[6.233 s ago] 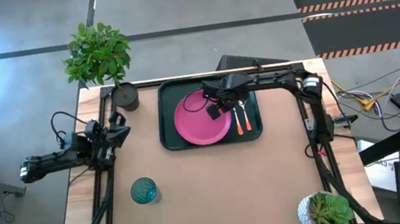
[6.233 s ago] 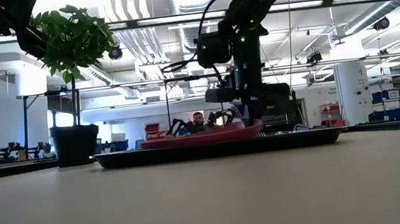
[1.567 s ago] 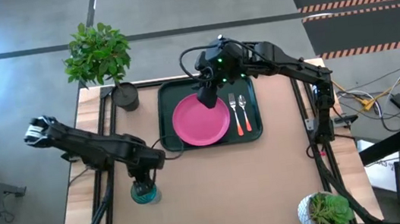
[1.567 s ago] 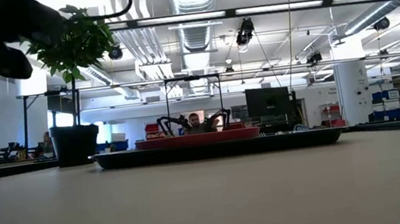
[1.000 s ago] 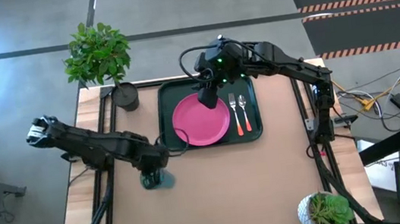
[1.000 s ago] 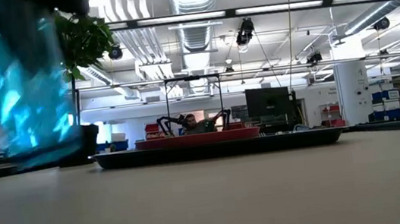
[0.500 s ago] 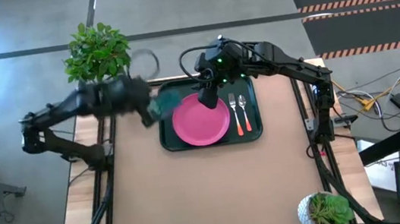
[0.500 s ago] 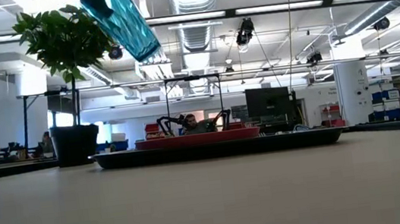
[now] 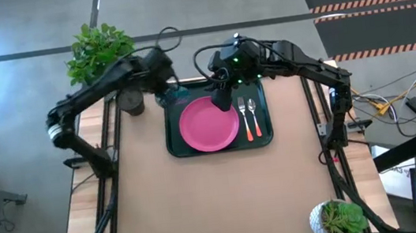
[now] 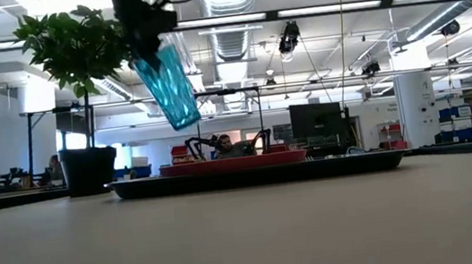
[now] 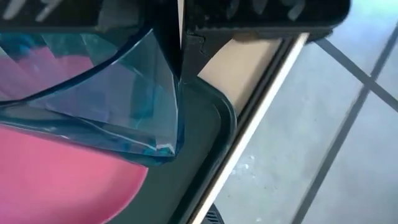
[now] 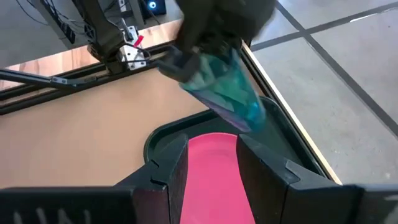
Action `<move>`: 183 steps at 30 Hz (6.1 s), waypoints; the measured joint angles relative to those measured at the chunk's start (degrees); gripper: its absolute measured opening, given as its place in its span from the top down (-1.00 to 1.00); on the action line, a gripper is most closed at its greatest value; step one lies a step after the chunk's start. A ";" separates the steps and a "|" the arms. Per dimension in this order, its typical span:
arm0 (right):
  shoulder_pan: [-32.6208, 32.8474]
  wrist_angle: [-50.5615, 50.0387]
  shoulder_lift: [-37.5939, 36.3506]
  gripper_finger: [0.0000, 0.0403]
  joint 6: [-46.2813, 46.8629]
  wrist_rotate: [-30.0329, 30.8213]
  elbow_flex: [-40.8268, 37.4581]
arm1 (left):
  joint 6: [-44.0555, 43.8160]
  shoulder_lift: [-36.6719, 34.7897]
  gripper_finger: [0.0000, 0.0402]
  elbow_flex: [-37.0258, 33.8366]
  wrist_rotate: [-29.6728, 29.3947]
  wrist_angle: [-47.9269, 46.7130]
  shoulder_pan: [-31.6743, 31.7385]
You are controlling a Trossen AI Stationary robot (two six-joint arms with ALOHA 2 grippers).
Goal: Pick and place plate/cup/fork/spoon on tray
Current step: Put the blue glass on the green tray on top of the pink plate, then move the green tray to the center of the table
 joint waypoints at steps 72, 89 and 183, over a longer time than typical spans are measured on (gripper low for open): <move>13.99 4.95 -14.75 0.96 29.62 11.03 -46.36 | 3.15 -9.40 1.00 -2.93 -2.10 -1.58 -4.09; 13.77 23.68 -37.67 0.96 14.58 15.63 -46.25 | 9.05 8.71 1.00 -0.23 -0.85 -3.70 2.34; 13.75 20.96 -34.52 0.96 12.31 16.63 -46.31 | 16.23 10.73 0.71 16.88 3.23 -5.01 10.93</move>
